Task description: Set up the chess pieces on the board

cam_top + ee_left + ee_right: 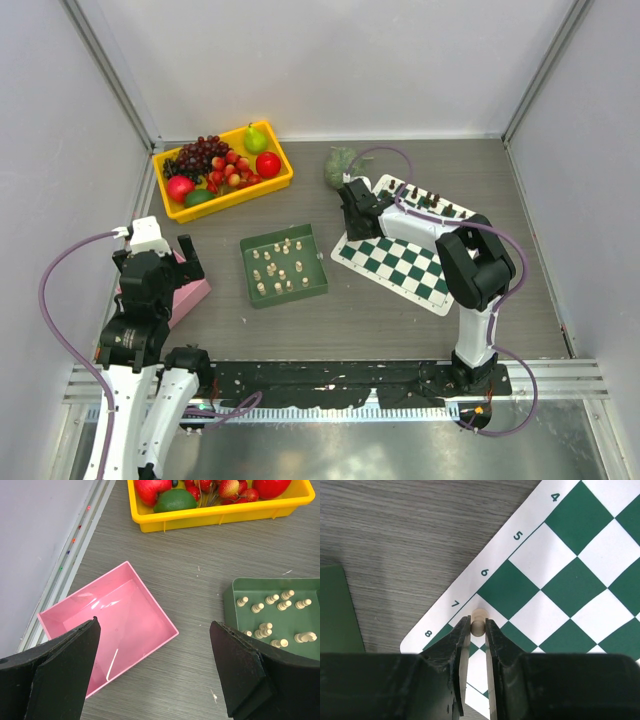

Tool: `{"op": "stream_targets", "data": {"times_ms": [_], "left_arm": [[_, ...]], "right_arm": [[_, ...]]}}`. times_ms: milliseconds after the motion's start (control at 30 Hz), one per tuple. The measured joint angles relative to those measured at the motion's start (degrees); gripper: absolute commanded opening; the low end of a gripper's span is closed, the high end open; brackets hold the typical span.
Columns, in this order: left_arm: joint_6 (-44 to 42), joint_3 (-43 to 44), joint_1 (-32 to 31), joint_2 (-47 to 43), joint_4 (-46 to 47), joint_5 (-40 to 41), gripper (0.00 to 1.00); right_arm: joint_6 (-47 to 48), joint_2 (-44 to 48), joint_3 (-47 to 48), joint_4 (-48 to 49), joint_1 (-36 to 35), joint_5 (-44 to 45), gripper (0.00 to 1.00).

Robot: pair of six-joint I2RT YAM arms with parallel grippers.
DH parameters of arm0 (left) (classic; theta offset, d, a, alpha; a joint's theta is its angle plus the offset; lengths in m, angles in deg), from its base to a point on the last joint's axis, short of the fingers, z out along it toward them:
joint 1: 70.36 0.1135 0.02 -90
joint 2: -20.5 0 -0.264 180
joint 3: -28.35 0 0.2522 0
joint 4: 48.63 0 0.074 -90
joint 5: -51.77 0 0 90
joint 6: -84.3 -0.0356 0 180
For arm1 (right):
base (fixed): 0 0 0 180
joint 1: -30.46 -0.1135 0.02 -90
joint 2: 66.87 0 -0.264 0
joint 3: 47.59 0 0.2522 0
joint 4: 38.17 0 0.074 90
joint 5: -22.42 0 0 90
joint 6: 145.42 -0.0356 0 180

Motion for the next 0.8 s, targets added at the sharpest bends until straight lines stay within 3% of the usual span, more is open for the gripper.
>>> {"op": "stream_targets", "data": {"times_ms": [167,433,800], "left_arm": [[0.0,0.0,0.0,0.0,0.0,0.0,0.99],[0.0,0.0,0.0,0.0,0.0,0.0,0.99],[0.0,0.0,0.0,-0.1,0.0,0.0,0.99]], "right_arm": [[0.0,0.0,0.0,0.0,0.0,-0.5,0.28],[0.3,0.0,0.0,0.0,0.0,-1.4,0.19],[0.2,0.1,0.0,0.0,0.1,-1.5,0.18]]}}
